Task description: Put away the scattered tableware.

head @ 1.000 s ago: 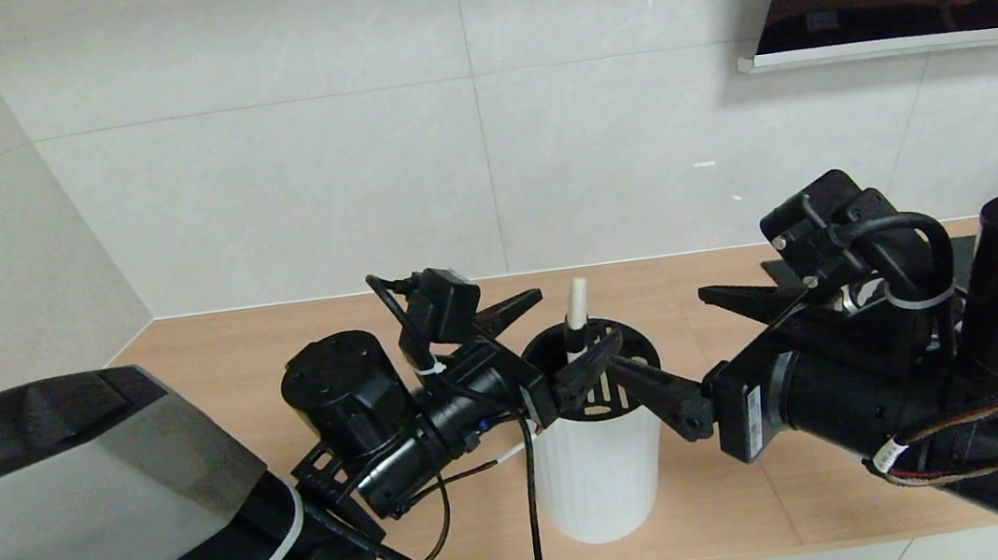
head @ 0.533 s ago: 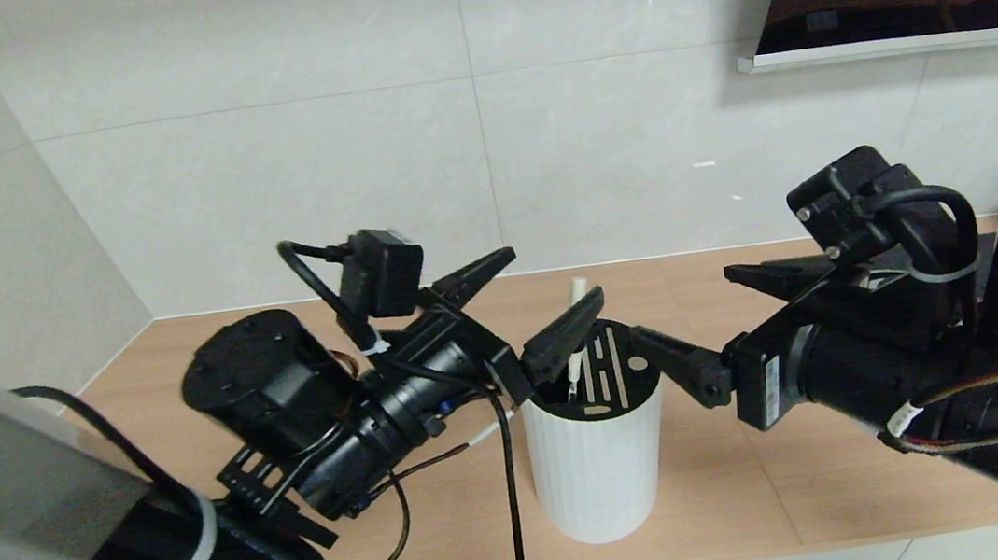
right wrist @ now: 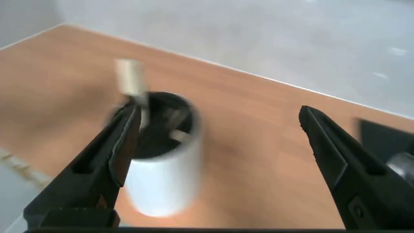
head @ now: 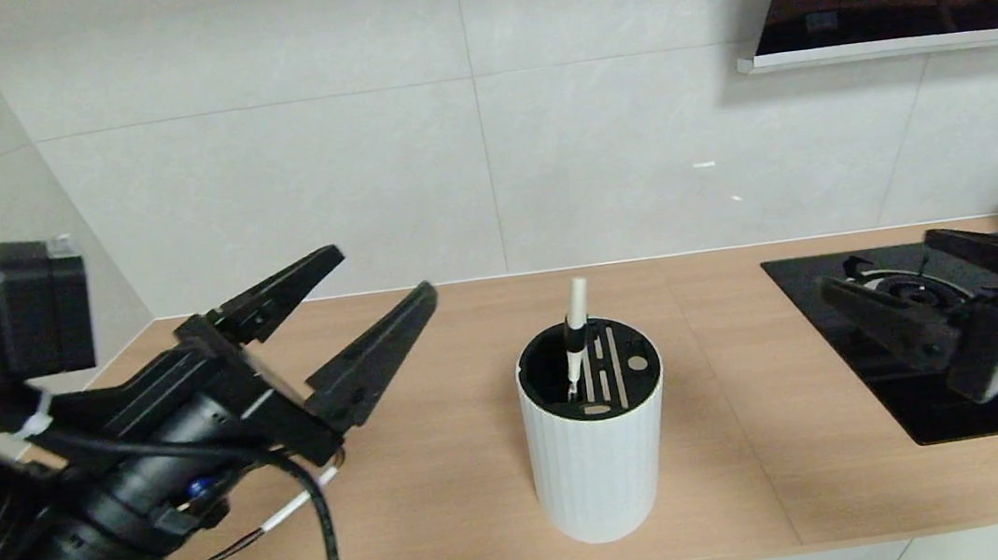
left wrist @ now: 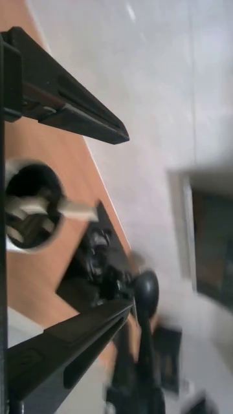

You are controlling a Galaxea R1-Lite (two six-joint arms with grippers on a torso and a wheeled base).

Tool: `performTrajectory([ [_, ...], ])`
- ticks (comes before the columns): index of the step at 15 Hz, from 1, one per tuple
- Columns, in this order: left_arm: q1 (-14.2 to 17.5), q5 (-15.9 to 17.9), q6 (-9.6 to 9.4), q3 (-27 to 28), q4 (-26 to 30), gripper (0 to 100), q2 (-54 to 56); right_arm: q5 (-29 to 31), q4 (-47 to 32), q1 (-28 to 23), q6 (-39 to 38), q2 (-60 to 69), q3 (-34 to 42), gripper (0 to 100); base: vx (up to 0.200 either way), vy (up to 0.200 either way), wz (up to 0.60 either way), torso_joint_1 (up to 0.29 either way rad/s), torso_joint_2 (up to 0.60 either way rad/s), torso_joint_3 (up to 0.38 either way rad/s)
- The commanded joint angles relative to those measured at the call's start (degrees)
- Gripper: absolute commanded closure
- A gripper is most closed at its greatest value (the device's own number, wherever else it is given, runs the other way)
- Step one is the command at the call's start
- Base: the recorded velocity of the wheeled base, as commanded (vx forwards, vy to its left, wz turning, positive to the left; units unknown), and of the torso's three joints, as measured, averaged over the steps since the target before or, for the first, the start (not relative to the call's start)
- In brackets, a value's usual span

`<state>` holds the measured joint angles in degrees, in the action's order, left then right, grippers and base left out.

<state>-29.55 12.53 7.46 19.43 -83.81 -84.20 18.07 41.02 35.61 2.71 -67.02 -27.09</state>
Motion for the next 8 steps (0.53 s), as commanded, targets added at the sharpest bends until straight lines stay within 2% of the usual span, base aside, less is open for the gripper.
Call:
performTrajectory([
  [1, 4.59, -0.40, 1.86, -7.74, 0.14, 0, 10.02, -0.93, -1.65, -11.44, 0.02, 16.31, 9.42, 0, 0.000, 0.000, 0.00, 0.000, 0.00, 0.000],
  [3, 6.00, -1.19, 3.70, -13.89, 0.49, 0, 17.58, -1.81, -6.48, -14.08, 0.02, 24.05, 10.30, 0, 0.000, 0.000, 0.00, 0.000, 0.00, 0.000],
  [4, 7.67, -2.51, 4.84, -17.94, 1.37, 0, 23.47, -1.72, -12.54, -14.43, 0.37, 29.93, 9.86, 0, 0.000, 0.000, 0.00, 0.000, 0.00, 0.000],
  [5, 8.98, -3.04, 5.20, -19.43, 2.60, 0, 26.98, -1.54, -16.15, -14.95, 1.25, 33.10, 8.98, 0, 0.000, 0.000, 0.00, 0.000, 0.00, 0.000],
  [6, 10.57, -3.92, 6.69, -19.43, 9.10, 0, 36.04, -1.63, -21.69, -17.59, 1.95, 38.28, 7.22, 0, 0.000, 0.000, 0.00, 0.000, 0.00, 0.000],
  [7, 11.44, -3.83, 6.95, -18.55, 18.16, 0, 43.77, -1.81, -25.46, -19.70, 2.57, 42.06, 6.26, 0, 0.000, 0.000, 0.00, 0.000, 0.00, 0.000],
  [8, 11.80, -3.74, 6.87, -17.32, 24.66, 0, 47.81, -1.81, -27.49, -20.67, 3.09, 44.17, 5.82, 0, 0.000, 0.000, 0.00, 0.000, 0.00, 0.000],
])
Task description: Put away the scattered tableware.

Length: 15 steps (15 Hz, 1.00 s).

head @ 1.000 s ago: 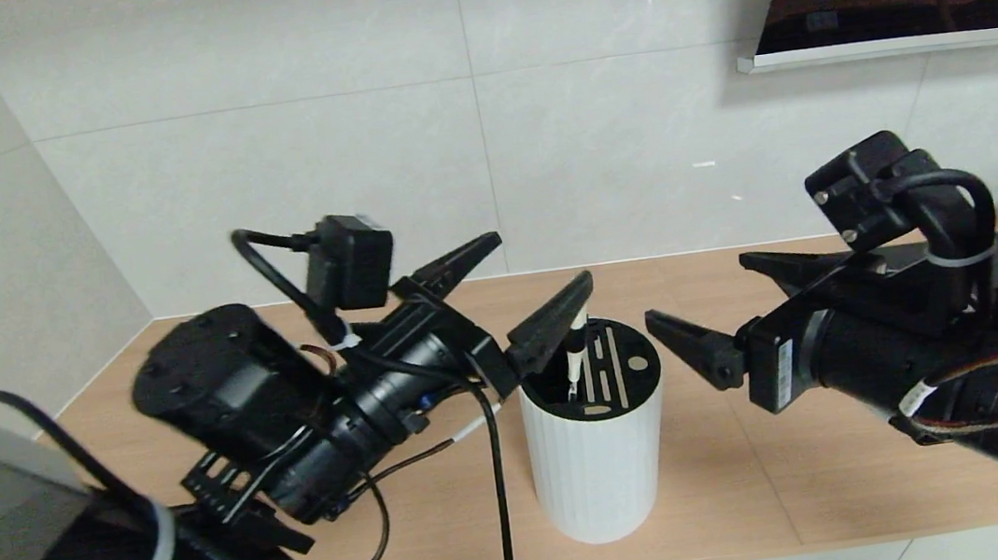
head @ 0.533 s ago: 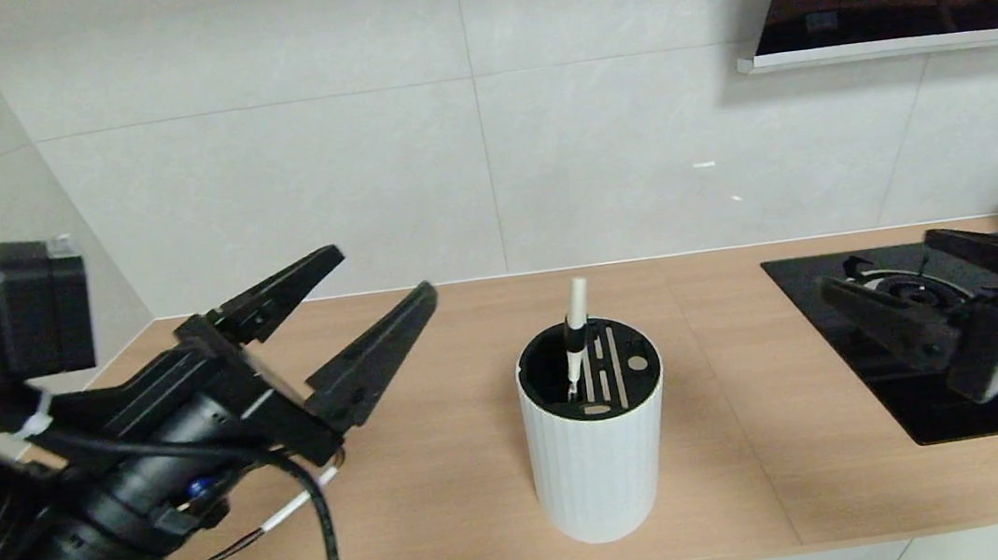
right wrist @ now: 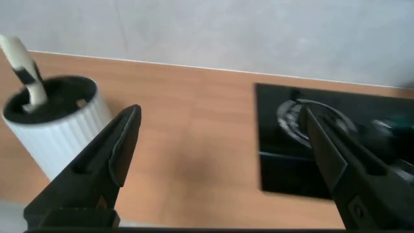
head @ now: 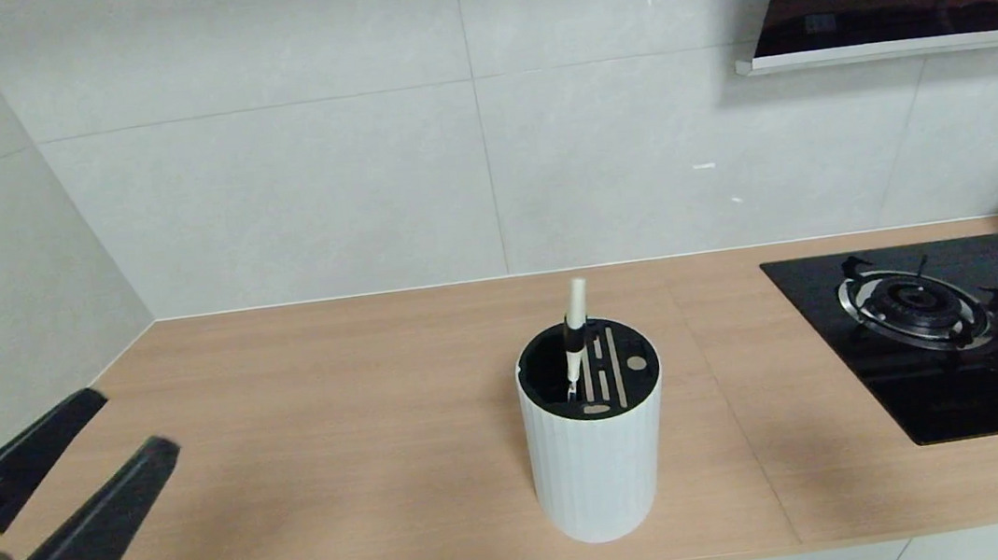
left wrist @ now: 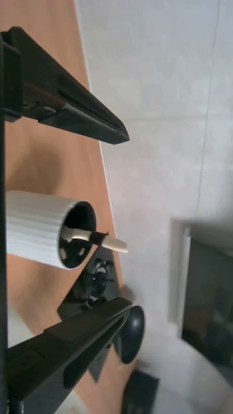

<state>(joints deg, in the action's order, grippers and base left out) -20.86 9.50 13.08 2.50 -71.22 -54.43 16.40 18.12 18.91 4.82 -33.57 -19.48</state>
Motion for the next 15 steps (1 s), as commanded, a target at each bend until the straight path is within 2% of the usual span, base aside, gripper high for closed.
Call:
performTrajectory([
  [1, 4.07, -0.62, 1.42, 3.30, 27.27, 0, 27.89, -0.14, -8.54, -5.20, 2.30, 15.73, -1.96, 0, 0.000, 0.000, 0.00, 0.000, 0.00, 0.000],
  [2, 5.74, -0.18, 1.42, 6.38, 39.05, 0, 35.10, -0.14, -11.79, -5.72, 3.09, 19.33, -1.79, 0, 0.000, 0.000, 0.00, 0.000, 0.00, 0.000],
  [3, 7.85, 0.52, 1.42, 9.28, 48.28, 0, 40.63, -0.14, -14.78, -5.99, 3.18, 22.59, -1.79, 0, 0.000, 0.000, 0.00, 0.000, 0.00, 0.000],
  [4, 10.14, 1.58, 1.51, 11.30, 55.13, 0, 45.03, -0.14, -17.76, -5.99, 3.18, 25.49, -1.61, 0, 0.000, 0.000, 0.00, 0.000, 0.00, 0.000],
  [5, 11.45, 3.16, 1.42, 12.18, 58.82, 0, 48.45, -0.05, -20.58, -6.43, 3.18, 27.95, -1.35, 0, 0.000, 0.000, 0.00, 0.000, 0.00, 0.000],
  [8, 13.65, 1.40, 0.63, 11.74, 56.28, 0, 48.98, 0.65, -19.17, -10.91, 2.92, 27.86, 2.61, 0, 0.000, 0.000, 0.00, 0.000, 0.00, 0.000],
  [10, 19.36, 1.67, -0.78, 11.04, 56.63, 0, 50.56, 1.36, -15.57, -15.74, 3.09, 28.65, 6.03, 0, 0.000, 0.000, 0.00, 0.000, 0.00, 0.000],
  [11, 20.95, 1.93, -1.22, 10.07, 57.68, 0, 53.73, 0.30, -15.13, -19.43, 3.45, 31.99, 7.26, 0, 0.000, 0.000, 0.00, 0.000, 0.00, 0.000],
  [12, 21.30, 1.75, -1.83, 8.93, 58.39, 0, 54.43, -0.40, -15.21, -19.70, 3.53, 32.69, 8.23, 0, 0.000, 0.000, 0.00, 0.000, 0.00, 0.000],
  [14, 21.30, -4.57, -7.63, -0.21, 54.87, 0, 54.43, 0.65, -11.87, -19.43, 3.18, 33.13, 13.59, 0, 0.000, 0.000, 0.00, 0.000, 0.00, 0.000],
  [15, 21.30, -5.89, -11.67, -2.50, 57.77, 0, 54.43, 0.30, -9.59, -19.26, 3.09, 33.48, 16.67, 0, 0.000, 0.000, 0.00, 0.000, 0.00, 0.000],
])
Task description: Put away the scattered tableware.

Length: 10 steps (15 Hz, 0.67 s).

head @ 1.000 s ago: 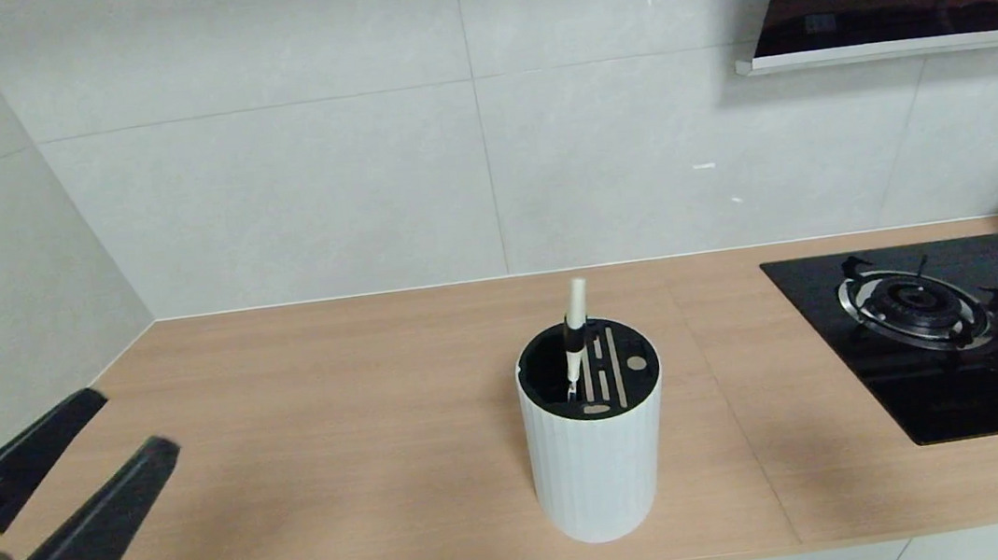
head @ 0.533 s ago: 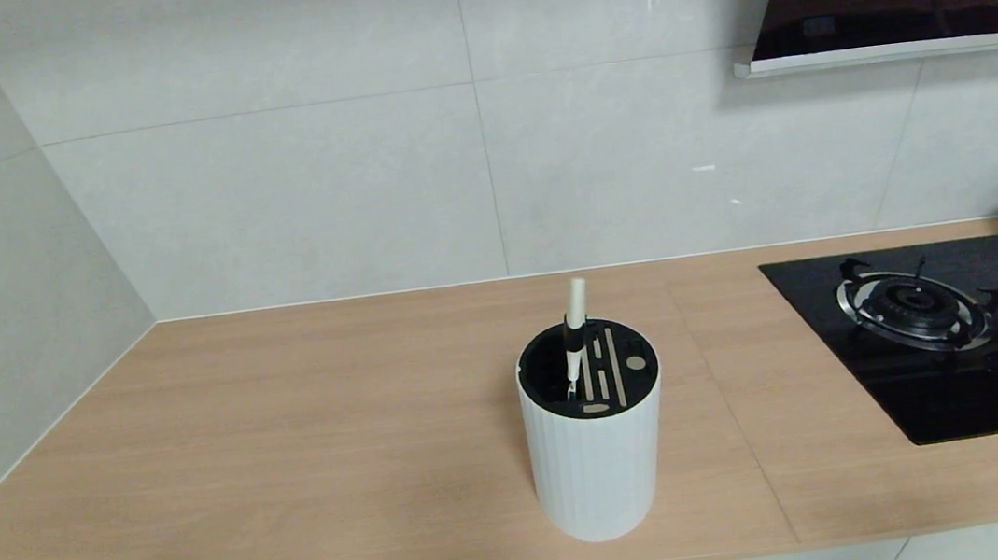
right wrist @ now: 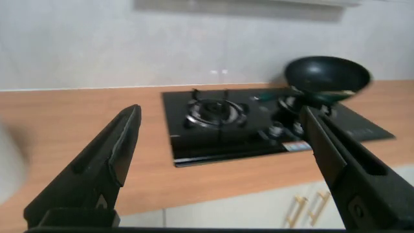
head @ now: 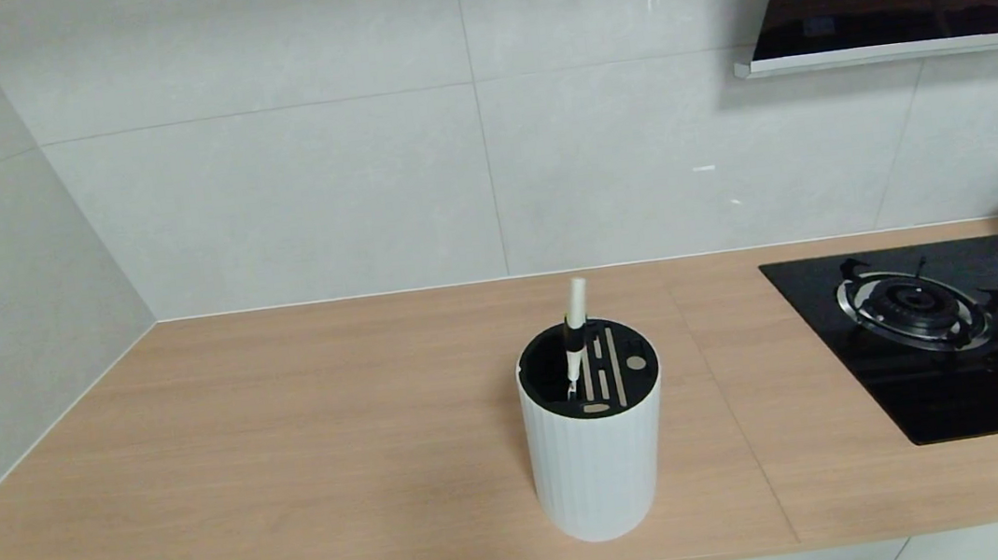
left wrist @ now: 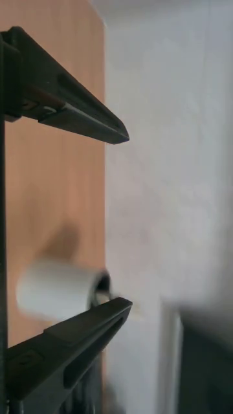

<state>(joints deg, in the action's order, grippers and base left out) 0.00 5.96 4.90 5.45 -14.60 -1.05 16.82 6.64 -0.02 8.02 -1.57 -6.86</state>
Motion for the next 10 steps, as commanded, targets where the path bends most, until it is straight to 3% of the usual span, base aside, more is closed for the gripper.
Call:
performTrajectory([
  [1, 0.44, -5.17, -4.20, -5.36, 6.61, 0, 1.05, -0.48, 4.08, -0.33, -0.46, 1.48, 6.78, 0, 0.000, 0.000, 0.00, 0.000, 0.00, 0.000],
  [2, 0.44, -10.09, -5.34, -5.45, 11.26, 0, 1.05, -1.18, 3.11, -0.33, -2.75, 1.48, 6.69, 0, 0.000, 0.000, 0.00, 0.000, 0.00, 0.000],
  [3, 0.44, -11.50, -5.60, -5.36, 13.20, 0, 1.05, -1.62, 2.58, -0.33, -4.07, 1.48, 6.69, 0, 0.000, 0.000, 0.00, 0.000, 0.00, 0.000],
  [5, 0.44, -10.27, -5.69, -5.27, 14.52, 0, 1.05, -4.08, -4.62, -0.33, -6.09, 1.48, 6.69, 0, 0.000, 0.000, 0.00, 0.000, 0.00, 0.000],
  [6, 0.44, -10.27, -5.87, -5.36, 14.52, 0, 1.05, -4.34, -4.62, -0.33, -6.18, 1.48, 6.60, 0, 0.000, 0.000, 0.00, 0.000, 0.00, 0.000],
  [9, 0.44, -9.65, -5.52, -5.45, 14.34, 0, 1.05, -19.37, -7.96, -0.24, -7.41, 1.48, 6.51, 0, 0.000, 0.000, 0.00, 0.000, 0.00, 0.000],
  [10, 0.44, -9.48, -5.16, -5.45, 14.34, 0, 1.05, -18.84, -7.35, -0.06, -7.49, 1.40, 6.60, 0, 0.000, 0.000, 0.00, 0.000, 0.00, 0.000],
])
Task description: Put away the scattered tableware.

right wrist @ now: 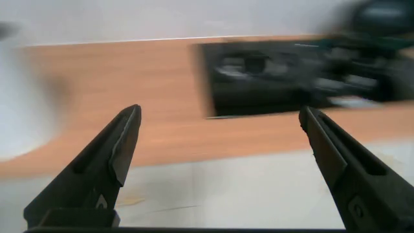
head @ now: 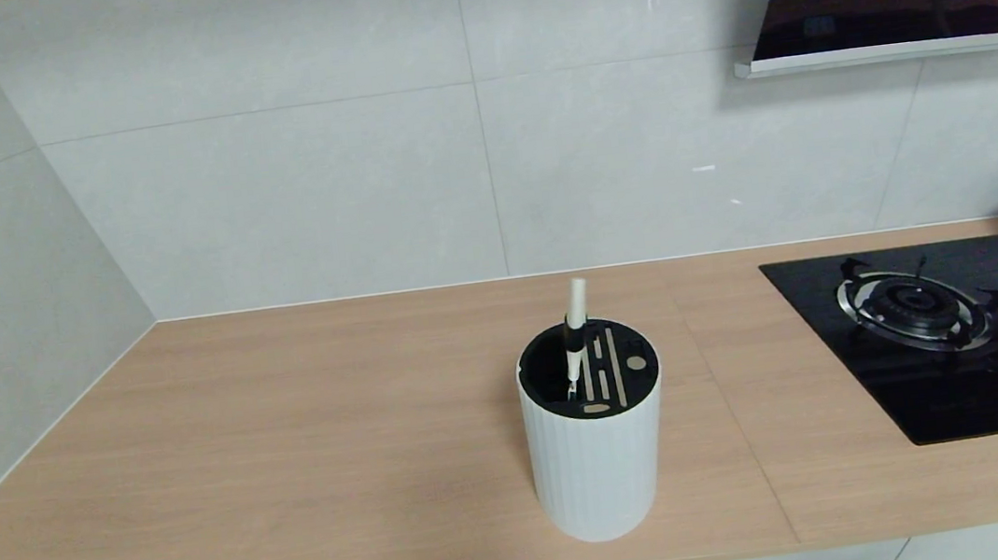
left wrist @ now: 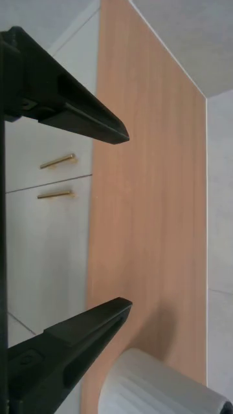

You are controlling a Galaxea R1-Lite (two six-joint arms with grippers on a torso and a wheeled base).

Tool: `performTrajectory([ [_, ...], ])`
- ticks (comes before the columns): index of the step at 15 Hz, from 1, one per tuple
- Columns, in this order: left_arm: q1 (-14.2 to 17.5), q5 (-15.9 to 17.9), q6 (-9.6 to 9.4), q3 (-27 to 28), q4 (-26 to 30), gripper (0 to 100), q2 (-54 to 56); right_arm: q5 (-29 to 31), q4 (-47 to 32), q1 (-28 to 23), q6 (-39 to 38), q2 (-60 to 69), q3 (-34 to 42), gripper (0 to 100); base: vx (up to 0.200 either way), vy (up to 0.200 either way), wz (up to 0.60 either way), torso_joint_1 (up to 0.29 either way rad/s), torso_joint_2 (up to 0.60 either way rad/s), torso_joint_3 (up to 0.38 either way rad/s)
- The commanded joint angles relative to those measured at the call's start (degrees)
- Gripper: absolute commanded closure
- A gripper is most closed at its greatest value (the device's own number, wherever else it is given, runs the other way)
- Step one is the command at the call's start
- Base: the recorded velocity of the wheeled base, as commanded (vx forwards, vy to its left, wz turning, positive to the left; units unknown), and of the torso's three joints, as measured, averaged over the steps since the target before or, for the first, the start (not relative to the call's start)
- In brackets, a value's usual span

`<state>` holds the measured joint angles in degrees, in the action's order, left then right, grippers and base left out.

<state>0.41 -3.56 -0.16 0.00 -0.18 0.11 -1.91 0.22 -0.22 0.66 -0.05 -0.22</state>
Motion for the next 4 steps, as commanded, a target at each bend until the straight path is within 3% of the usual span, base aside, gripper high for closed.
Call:
performTrajectory([
  [1, 0.02, 0.13, 1.04, 0.00, -0.08, 0, -0.11, 0.24, -0.75, 0.22, -0.92, -0.04, -0.04, 0, 0.000, 0.000, 0.00, 0.000, 0.00, 0.000],
  [4, 0.02, 0.13, 0.86, 0.00, -0.17, 0, -0.11, 0.42, -0.75, 0.22, -1.36, -0.04, -0.04, 0, 0.000, 0.000, 0.00, 0.000, 0.00, 0.000],
])
